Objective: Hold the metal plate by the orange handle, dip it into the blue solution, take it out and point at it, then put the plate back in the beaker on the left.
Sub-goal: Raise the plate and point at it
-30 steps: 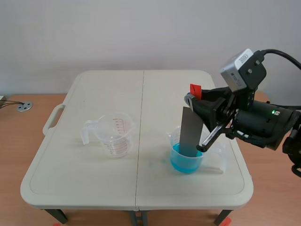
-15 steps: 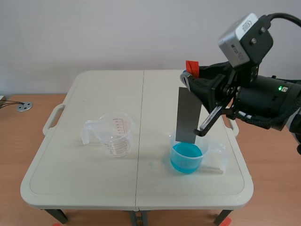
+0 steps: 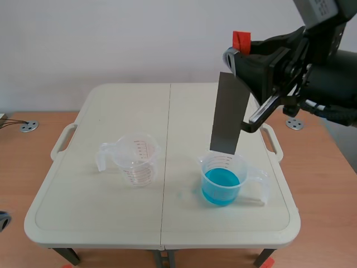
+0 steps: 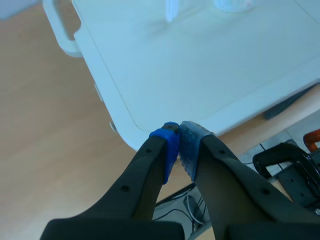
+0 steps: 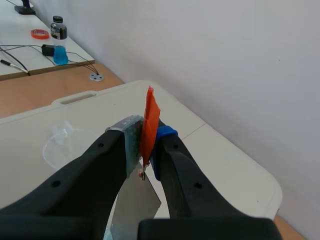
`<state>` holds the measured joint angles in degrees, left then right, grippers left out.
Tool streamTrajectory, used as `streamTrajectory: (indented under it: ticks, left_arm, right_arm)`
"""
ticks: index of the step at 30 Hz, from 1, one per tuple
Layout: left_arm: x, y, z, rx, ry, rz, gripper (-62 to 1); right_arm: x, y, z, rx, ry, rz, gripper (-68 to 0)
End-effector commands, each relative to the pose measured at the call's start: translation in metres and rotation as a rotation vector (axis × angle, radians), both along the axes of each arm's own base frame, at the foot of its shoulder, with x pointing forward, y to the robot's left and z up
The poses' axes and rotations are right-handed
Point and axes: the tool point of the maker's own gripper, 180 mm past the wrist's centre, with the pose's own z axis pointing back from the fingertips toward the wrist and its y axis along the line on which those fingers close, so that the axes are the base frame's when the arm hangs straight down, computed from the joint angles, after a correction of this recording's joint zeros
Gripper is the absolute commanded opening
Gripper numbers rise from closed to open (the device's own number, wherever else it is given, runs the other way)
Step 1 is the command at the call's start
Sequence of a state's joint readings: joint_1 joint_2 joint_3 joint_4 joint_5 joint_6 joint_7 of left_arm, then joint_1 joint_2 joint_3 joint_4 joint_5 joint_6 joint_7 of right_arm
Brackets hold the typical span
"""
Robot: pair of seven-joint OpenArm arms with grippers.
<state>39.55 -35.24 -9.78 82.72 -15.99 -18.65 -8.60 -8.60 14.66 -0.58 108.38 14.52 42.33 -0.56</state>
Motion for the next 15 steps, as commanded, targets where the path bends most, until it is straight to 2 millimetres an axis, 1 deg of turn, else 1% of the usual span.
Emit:
streamTrajectory:
  ticks: [1, 7, 9, 11, 15]
  left_arm:
    - [0.011, -0.004, 0.009, 0.000, -0.043, -0.018, -58.8]
    - [0.047, -0.005, 0.030, 0.027, -0.139, -0.036, -58.8]
    - [0.059, -0.008, 0.038, 0.024, -0.163, -0.052, -58.8]
    - [0.068, -0.015, 0.045, 0.020, -0.188, -0.085, -58.8]
    - [0.082, -0.039, 0.053, 0.014, -0.217, -0.185, -58.8]
  right_arm:
    - [-0.002, 0.001, 0.018, 0.023, -0.046, 0.015, -66.2]
    - [-0.006, 0.001, 0.034, 0.038, -0.057, 0.014, -66.2]
    - [-0.008, 0.000, 0.040, 0.046, -0.061, 0.015, -66.2]
    - [-0.009, 0.000, 0.045, 0.049, -0.066, 0.015, -66.2]
    - [-0.013, 0.000, 0.055, 0.055, -0.075, 0.015, -66.2]
